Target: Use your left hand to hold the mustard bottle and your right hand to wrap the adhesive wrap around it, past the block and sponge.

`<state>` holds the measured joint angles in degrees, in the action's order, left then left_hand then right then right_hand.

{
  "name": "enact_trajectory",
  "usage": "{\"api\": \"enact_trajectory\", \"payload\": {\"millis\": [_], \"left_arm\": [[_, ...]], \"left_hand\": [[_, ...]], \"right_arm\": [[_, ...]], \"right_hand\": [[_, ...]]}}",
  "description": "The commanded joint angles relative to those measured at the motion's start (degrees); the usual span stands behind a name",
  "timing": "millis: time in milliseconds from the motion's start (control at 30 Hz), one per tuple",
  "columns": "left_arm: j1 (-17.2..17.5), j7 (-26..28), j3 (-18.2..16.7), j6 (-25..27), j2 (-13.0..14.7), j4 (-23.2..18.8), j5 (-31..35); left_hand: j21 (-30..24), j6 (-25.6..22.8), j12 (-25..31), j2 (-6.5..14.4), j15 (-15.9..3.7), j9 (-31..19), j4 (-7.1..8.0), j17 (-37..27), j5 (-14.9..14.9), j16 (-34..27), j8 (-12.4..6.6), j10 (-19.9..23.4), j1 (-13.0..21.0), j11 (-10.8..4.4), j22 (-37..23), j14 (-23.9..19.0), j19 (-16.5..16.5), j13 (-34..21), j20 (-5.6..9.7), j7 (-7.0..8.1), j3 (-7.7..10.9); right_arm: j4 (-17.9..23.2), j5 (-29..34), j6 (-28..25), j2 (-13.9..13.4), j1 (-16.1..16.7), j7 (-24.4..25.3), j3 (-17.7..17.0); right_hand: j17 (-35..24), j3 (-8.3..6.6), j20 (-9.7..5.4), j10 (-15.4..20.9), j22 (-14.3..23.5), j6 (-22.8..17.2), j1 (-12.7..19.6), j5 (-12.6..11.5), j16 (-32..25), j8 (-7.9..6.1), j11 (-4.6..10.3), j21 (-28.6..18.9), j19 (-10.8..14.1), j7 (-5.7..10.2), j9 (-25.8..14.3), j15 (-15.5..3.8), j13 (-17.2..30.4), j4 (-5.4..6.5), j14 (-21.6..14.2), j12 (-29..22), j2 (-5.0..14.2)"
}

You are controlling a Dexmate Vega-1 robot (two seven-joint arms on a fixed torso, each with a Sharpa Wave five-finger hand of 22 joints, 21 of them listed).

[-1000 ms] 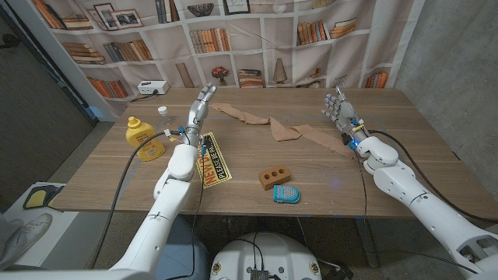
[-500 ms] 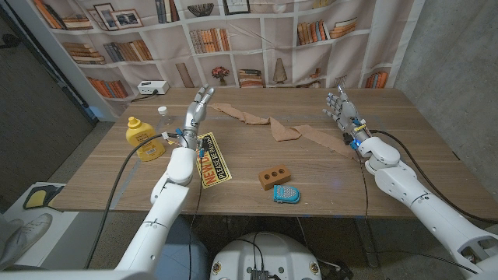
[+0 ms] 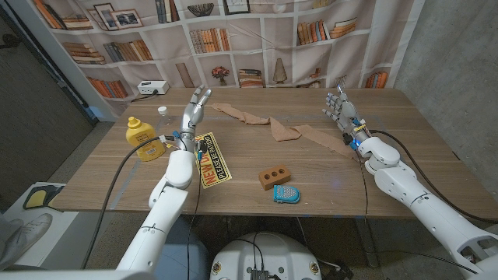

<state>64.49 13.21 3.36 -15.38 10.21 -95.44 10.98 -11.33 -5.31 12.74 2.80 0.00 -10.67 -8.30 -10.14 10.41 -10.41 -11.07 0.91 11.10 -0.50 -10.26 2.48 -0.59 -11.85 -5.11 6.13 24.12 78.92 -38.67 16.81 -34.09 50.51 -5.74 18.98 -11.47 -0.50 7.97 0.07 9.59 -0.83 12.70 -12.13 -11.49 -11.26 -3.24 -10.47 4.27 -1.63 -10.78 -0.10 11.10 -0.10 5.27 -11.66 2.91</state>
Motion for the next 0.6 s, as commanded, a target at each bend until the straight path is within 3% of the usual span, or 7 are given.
{"api": "enact_trajectory", "payload": {"millis": [33, 600], "left_arm": [[0.9, 3.4, 0.5, 0.2, 0.7, -1.2, 3.6], [0.3, 5.7, 1.4, 0.6, 1.5, -1.9, 7.7]], "left_hand": [[0.2, -0.4, 0.0, 0.0, 0.01, -0.2, -0.34, -0.1, -0.1, 0.0, -0.25, -0.2, 0.7, -0.42, -0.1, 0.5, 0.3, -0.1, -0.23, 0.3, 0.18], [0.2, -0.4, 0.0, 0.0, 0.05, -0.2, -0.37, -0.1, -0.1, 0.0, -0.22, -0.2, 0.9, -0.44, -0.1, 0.7, 0.6, -0.1, -0.31, 0.37, 0.23]], "right_arm": [[0.0, 0.0, 0.2, 0.0, 0.3, 0.4, -0.3], [-0.3, -0.3, -0.8, 0.1, 0.1, 0.6, -0.1]], "right_hand": [[0.0, 0.13, -0.21, 0.3, 0.2, -0.3, 0.7, 0.3, -0.3, -0.38, -0.27, -0.5, 0.2, -0.3, -0.2, 0.16, 0.2, -0.46, -0.1, -0.2, 0.1], [0.0, 0.12, -0.21, 0.4, 0.2, -0.4, 0.8, 0.3, -0.3, -0.35, -0.29, -0.5, 0.3, -0.31, -0.2, 0.12, 0.2, -0.54, -0.2, -0.2, 0.17]]}}
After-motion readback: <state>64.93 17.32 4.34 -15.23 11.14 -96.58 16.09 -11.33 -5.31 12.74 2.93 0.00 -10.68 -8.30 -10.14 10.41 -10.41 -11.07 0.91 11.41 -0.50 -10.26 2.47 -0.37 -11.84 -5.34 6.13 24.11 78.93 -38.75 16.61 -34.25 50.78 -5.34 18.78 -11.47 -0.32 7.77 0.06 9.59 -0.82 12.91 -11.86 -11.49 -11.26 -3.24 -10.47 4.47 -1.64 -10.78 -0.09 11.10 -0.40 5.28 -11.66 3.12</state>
